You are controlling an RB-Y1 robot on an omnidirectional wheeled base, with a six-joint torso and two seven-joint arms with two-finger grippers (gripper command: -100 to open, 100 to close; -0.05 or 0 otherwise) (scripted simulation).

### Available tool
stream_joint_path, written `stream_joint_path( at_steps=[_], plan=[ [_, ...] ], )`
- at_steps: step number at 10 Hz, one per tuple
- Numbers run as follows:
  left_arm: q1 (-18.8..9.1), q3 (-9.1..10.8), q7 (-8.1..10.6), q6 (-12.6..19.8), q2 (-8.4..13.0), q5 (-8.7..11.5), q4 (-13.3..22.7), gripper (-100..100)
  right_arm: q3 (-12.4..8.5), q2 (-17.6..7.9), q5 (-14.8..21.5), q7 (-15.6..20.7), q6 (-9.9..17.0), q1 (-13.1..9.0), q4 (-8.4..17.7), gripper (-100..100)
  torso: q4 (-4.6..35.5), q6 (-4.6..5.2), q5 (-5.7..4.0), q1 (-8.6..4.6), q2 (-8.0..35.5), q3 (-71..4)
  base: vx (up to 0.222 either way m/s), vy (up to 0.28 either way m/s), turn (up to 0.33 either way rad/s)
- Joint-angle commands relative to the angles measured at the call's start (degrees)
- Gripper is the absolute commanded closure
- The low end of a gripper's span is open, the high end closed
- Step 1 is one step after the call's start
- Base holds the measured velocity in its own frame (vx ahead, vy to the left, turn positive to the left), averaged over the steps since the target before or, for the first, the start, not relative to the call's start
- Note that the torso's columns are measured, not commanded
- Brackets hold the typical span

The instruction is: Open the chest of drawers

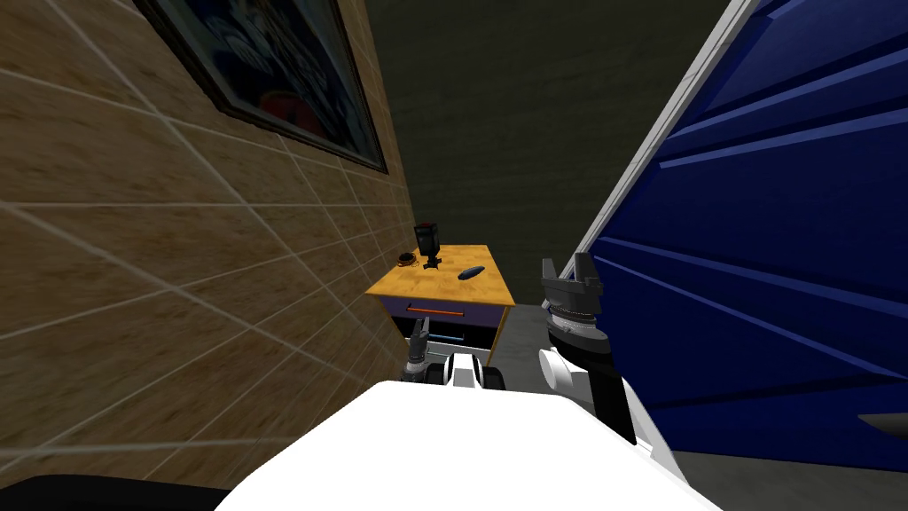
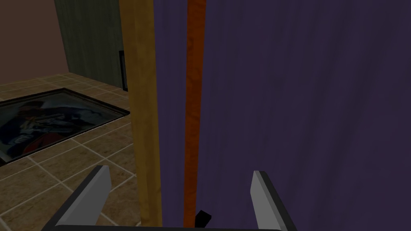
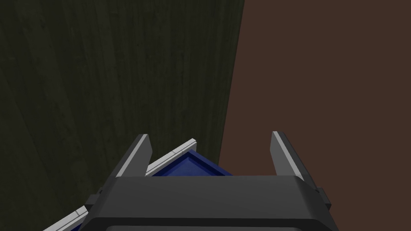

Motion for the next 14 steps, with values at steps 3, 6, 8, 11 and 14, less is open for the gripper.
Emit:
stream_joint_path(
  at_steps=[3,6,8,11,14],
  plan=[
    [0.2,0.0,0.08,-0.2,0.1,0.0,0.0,100,0.0,0.0,0.0,0.0,0.0,0.0,0.0,0,0.0,0.0,0.01,0.01,-0.1,0.0,-0.004,-0.001,-0.004],
    [1.7,-0.03,0.21,-3.2,0.3,-0.1,1.7,100,0.0,0.0,0.0,0.0,0.0,0.0,0.0,0,0.0,0.0,0.01,0.03,-0.1,0.0,0.053,-0.007,-0.011],
    [2.7,-0.05,0.3,-5.3,0.4,-0.1,2.7,100,0.0,0.0,0.0,0.0,0.0,0.0,0.0,0,0.0,0.01,0.01,0.03,0.1,0.0,0.034,-0.003,-0.01],
    [3.5,-0.06,0.41,-6.5,0.6,-0.2,3.3,100,0.0,0.0,0.0,0.0,0.0,0.0,0.0,0,0.0,0.0,0.01,0.01,0.0,0.0,0.027,-0.002,-0.007],
    [3.3,-0.06,0.42,-6.1,5.4,-0.1,3.3,-100,0.0,0.0,0.0,0.0,0.0,0.0,0.0,0,0.0,0.0,0.01,0.03,0.1,0.0,-0.002,0.0,0.0]
  ],
)
